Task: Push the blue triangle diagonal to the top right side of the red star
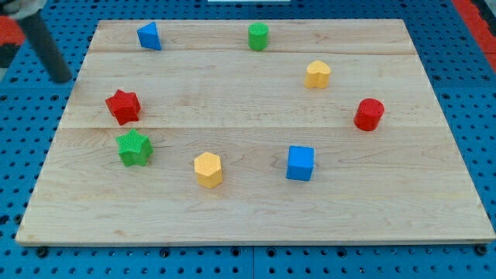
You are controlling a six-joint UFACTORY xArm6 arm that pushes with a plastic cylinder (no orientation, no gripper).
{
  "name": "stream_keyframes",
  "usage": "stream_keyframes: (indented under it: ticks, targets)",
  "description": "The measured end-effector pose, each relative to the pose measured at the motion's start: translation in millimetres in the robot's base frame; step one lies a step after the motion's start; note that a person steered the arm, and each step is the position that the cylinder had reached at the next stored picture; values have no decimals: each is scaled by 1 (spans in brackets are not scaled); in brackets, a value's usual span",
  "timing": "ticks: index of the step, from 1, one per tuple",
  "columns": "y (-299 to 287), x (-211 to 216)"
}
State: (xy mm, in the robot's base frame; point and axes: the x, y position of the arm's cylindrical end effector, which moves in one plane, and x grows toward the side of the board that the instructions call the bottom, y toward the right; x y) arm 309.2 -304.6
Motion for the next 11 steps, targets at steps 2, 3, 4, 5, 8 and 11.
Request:
stream_keyframes:
  ticks: [2,3,4,5,8,11]
  targets:
    - [26,-111]
    - [77,-113]
    - [122,-69]
    - [128,-85]
    - [178,-40]
    - [189,-94]
